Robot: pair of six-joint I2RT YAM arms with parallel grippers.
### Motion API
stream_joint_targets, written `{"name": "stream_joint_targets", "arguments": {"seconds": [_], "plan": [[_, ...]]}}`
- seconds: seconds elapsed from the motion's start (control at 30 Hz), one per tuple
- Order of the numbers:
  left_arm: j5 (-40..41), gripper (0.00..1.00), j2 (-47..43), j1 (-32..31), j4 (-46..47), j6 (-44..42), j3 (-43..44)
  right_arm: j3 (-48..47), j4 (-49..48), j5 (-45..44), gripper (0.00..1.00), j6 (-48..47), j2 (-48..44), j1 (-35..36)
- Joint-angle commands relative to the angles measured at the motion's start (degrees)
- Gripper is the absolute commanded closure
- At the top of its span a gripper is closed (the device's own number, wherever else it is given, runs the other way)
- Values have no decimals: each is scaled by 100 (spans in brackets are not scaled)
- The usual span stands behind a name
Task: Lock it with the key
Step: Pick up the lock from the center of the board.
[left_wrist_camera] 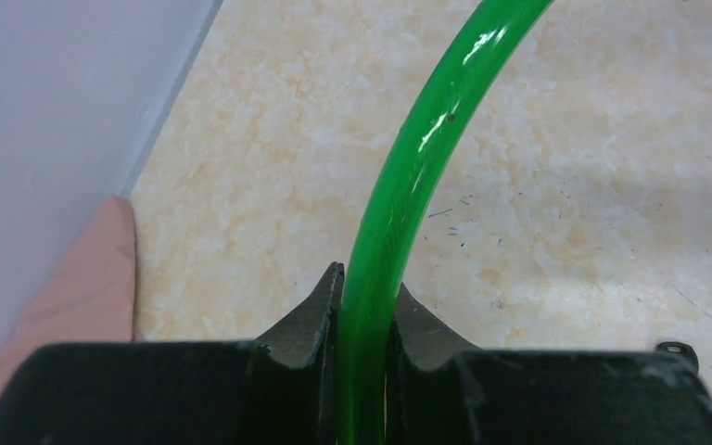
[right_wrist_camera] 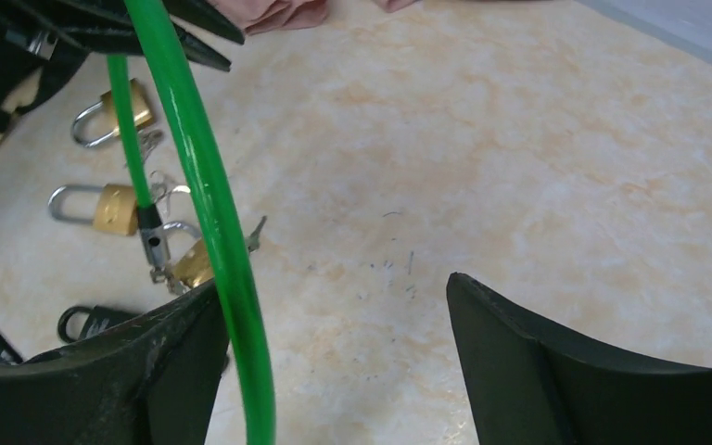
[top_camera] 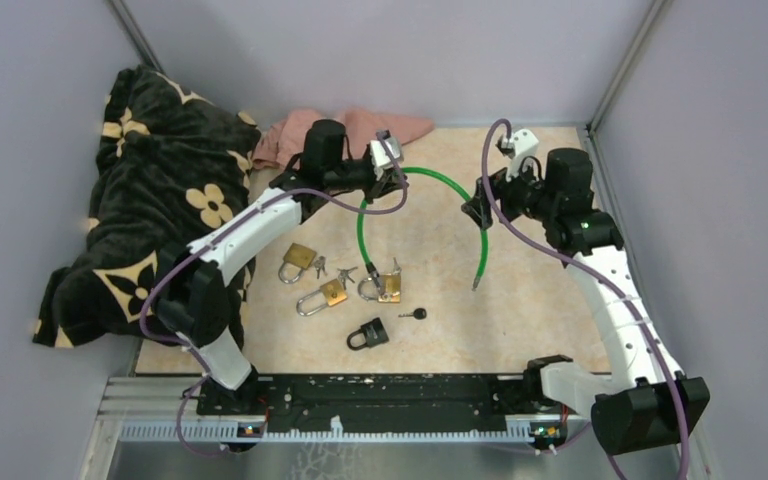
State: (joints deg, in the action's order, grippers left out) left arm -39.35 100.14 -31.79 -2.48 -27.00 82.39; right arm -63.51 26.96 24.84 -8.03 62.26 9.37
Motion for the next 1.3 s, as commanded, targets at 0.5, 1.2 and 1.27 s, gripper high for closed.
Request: {"name": "stream_joint_targets", "arguments": {"seconds": [0.5,1.2,1.27], "plan": [[117,100,-1744,-302,418,-145,-868,565,-147,1218,91,597,-546,421],[-307,54,-2760,-294,2810,2059,-3901,762,-3820,2700,100,1769,-528,429],[-264,49,-2801,-294,3275,2244,-4196,661,-3908,2770,100,1874,-466,426]]}}
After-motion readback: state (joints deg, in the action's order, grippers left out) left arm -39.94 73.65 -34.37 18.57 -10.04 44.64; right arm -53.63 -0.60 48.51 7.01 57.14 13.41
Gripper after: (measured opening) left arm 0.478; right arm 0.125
